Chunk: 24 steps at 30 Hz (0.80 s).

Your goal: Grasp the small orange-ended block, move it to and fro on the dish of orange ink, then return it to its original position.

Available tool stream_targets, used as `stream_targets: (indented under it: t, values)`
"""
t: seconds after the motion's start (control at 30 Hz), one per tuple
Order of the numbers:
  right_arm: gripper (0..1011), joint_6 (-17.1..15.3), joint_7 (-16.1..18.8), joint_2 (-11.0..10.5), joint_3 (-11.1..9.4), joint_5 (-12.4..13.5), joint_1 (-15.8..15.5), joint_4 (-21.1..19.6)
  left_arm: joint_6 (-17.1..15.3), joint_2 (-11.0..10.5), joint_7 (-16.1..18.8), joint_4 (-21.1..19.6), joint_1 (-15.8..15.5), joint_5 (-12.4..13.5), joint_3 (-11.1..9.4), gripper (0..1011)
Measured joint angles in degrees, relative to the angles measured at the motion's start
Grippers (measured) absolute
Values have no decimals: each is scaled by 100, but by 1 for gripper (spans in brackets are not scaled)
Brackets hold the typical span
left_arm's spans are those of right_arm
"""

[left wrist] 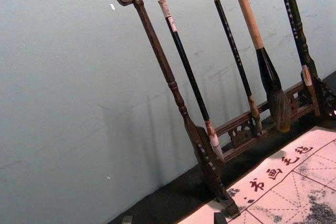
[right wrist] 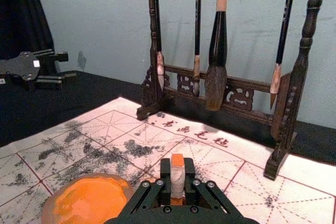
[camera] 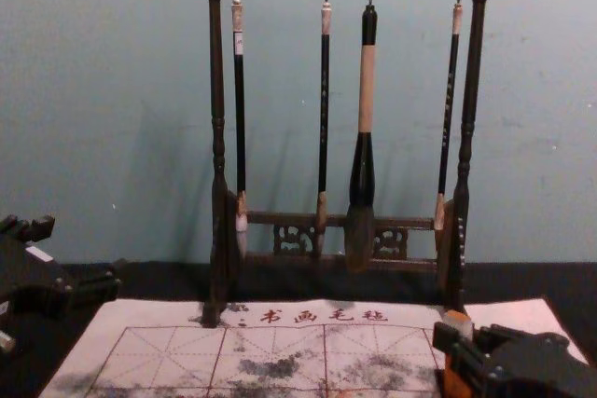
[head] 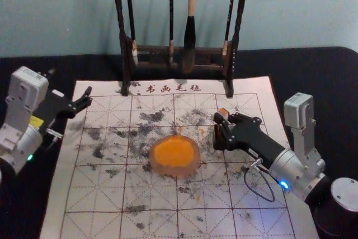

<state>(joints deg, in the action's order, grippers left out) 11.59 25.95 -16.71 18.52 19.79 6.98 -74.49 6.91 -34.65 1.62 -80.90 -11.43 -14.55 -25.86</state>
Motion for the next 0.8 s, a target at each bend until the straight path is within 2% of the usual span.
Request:
stream_targets:
  t: [0.8]
  values:
    - [111,-148,-7,-15,63,-13,74,128,0,0,0,0,0,0,0,1001]
